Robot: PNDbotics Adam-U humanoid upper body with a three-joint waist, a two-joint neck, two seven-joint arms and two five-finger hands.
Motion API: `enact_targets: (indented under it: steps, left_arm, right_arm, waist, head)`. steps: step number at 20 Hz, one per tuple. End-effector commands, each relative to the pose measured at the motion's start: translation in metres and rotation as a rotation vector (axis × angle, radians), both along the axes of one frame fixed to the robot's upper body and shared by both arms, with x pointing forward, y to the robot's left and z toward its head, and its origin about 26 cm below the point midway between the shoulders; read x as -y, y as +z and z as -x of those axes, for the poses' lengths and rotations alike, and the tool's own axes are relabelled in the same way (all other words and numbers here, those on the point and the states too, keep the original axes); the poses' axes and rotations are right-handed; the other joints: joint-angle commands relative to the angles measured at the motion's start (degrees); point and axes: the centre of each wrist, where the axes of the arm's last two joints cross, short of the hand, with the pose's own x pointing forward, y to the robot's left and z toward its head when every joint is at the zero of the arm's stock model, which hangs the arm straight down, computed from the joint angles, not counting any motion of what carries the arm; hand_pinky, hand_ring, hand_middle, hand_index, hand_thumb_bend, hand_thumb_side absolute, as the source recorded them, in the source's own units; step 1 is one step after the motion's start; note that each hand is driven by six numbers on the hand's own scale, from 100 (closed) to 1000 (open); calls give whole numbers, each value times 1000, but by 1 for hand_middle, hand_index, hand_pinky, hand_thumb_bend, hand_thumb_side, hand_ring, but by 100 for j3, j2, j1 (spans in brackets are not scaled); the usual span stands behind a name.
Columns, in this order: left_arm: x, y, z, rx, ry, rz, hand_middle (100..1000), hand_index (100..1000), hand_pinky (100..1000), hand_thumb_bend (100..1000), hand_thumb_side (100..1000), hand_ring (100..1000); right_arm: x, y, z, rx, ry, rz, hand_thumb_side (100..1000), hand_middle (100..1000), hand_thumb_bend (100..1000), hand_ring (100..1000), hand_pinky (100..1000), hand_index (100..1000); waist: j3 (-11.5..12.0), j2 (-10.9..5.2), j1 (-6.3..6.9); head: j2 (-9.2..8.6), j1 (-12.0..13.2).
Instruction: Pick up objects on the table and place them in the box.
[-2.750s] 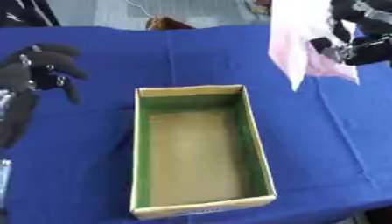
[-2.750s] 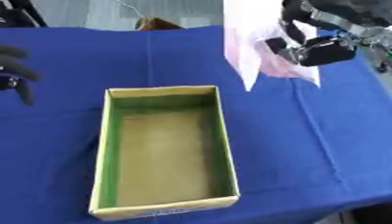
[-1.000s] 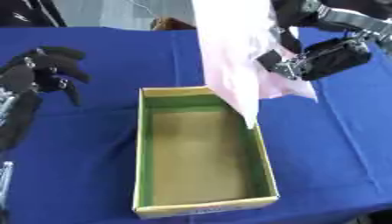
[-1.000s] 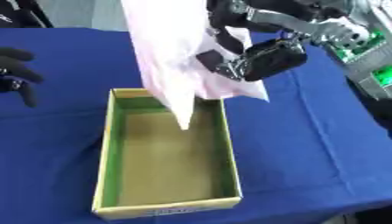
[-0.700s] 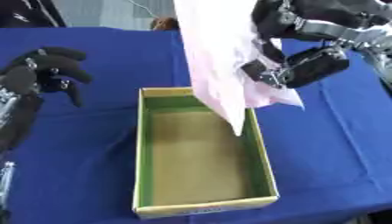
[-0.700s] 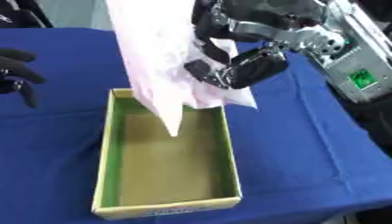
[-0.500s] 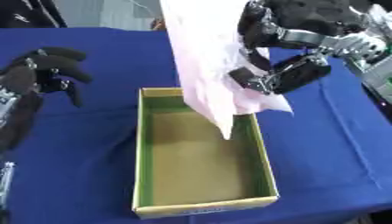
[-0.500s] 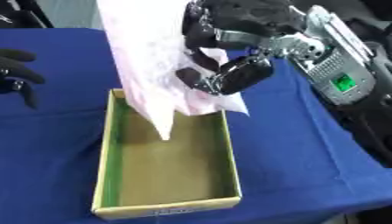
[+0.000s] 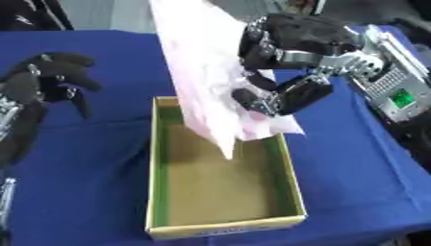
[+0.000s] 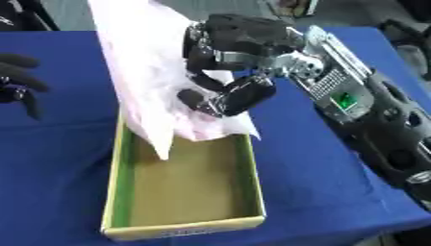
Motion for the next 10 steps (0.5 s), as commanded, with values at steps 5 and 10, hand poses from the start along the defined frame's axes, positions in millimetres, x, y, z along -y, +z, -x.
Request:
enact_targets:
  steps: [5,10]
  left_arm:
    - [3,5,0,16,-6,-4,771,772,389,100,1000,624]
    - [3,4,0,14,-2,-4,770,772,388,100,1000,623]
  right_arm:
    - [-14,4,3,-10,55,-7,227,100,100,100,100,225]
    - [-16,5,5,-11,79,12,502,166,273,100,100,334]
  waist:
    - [0,-78,33]
    - [-6,-81,30]
  head:
    - [-4,-106]
    - [-4,-110]
